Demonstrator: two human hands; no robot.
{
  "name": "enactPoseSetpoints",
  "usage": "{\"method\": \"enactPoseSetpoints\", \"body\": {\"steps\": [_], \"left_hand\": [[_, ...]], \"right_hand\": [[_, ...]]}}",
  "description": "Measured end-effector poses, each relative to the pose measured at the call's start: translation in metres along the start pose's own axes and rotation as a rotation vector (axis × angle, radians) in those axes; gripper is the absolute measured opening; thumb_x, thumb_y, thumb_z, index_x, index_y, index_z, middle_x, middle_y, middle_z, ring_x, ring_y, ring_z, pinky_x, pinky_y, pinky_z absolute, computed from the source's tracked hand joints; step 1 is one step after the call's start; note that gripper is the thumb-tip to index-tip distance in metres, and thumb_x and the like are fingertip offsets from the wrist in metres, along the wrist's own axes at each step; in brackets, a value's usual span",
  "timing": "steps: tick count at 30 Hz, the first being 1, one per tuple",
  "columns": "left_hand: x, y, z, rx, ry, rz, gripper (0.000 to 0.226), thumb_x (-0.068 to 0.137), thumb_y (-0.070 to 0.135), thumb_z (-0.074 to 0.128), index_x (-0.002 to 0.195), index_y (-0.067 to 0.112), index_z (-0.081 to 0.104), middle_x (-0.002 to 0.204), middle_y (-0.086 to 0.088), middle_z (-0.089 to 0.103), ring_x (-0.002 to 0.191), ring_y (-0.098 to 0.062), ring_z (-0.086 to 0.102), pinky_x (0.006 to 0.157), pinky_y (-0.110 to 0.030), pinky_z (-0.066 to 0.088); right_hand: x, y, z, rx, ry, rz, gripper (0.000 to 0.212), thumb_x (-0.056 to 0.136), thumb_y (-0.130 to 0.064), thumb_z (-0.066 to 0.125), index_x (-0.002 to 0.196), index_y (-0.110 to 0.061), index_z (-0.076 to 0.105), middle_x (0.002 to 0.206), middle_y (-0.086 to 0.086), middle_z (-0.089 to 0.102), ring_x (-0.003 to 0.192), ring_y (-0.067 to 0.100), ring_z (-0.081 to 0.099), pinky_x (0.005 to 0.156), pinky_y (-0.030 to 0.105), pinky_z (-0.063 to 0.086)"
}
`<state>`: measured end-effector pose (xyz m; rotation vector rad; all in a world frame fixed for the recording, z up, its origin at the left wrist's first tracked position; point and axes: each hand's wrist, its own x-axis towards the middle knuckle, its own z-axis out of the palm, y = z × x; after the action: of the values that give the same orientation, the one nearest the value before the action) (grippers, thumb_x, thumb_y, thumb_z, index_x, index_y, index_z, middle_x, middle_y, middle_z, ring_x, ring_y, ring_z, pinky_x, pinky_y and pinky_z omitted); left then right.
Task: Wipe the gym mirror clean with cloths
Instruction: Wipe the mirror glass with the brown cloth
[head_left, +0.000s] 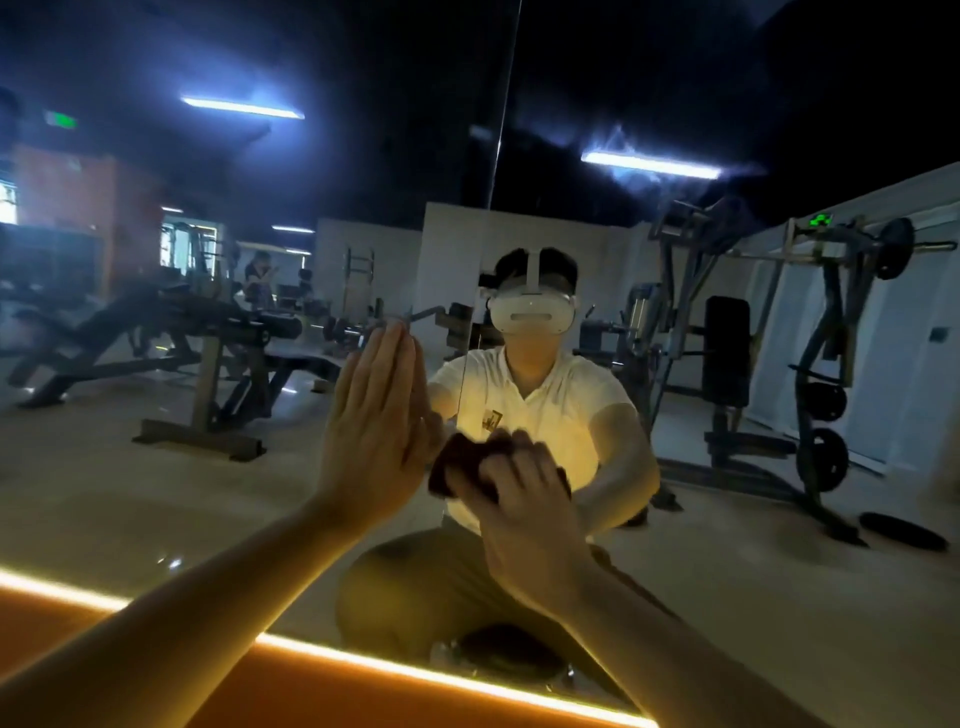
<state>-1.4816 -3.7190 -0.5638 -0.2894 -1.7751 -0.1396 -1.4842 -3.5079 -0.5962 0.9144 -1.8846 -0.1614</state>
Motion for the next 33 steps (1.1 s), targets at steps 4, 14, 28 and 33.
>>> {"method": "enactPoseSetpoints", "body": {"steps": [4, 14, 28, 33], "left_hand": [[-0.012, -0.004, 0.009, 0.044, -0.063, 0.019, 0.074, 0.103, 0.035, 0.048, 0.161, -0.004, 0.022, 0.170, -0.023, 0.013, 0.159, -0.035, 0.011, 0.128, -0.054, 0.017], [-0.015, -0.011, 0.021, 0.044, -0.090, 0.014, 0.074, 0.106, 0.043, 0.030, 0.161, -0.004, 0.017, 0.171, -0.023, 0.009, 0.160, -0.035, 0.006, 0.127, -0.057, 0.017], [-0.017, -0.015, 0.021, 0.135, -0.124, 0.051, 0.078, 0.104, 0.044, 0.039, 0.161, -0.004, 0.017, 0.171, -0.023, 0.007, 0.160, -0.036, 0.006, 0.128, -0.057, 0.015], [-0.017, -0.022, 0.017, 0.211, -0.172, 0.082, 0.080, 0.106, 0.050, 0.033, 0.162, -0.003, 0.014, 0.172, -0.022, 0.004, 0.160, -0.033, 0.003, 0.130, -0.051, 0.008]], "right_hand": [[-0.007, 0.029, -0.032, -0.130, -0.206, -0.301, 0.063, 0.073, -0.040, 0.082, 0.131, -0.029, 0.062, 0.114, 0.002, 0.059, 0.103, 0.019, 0.053, 0.091, 0.039, 0.051], [0.039, 0.081, -0.058, -0.159, 0.387, 0.719, 0.050, 0.100, -0.025, 0.052, 0.149, -0.018, 0.047, 0.126, 0.018, 0.046, 0.109, 0.034, 0.047, 0.091, 0.046, 0.047], [-0.036, 0.015, 0.007, 0.055, 0.238, 0.432, 0.061, 0.089, -0.028, 0.063, 0.147, -0.025, 0.043, 0.123, 0.013, 0.046, 0.113, 0.034, 0.053, 0.091, 0.054, 0.051], [-0.002, 0.014, -0.004, 0.135, 0.406, 0.742, 0.068, 0.084, -0.018, 0.073, 0.146, -0.020, 0.044, 0.122, 0.020, 0.055, 0.110, 0.037, 0.056, 0.090, 0.052, 0.050]]}}
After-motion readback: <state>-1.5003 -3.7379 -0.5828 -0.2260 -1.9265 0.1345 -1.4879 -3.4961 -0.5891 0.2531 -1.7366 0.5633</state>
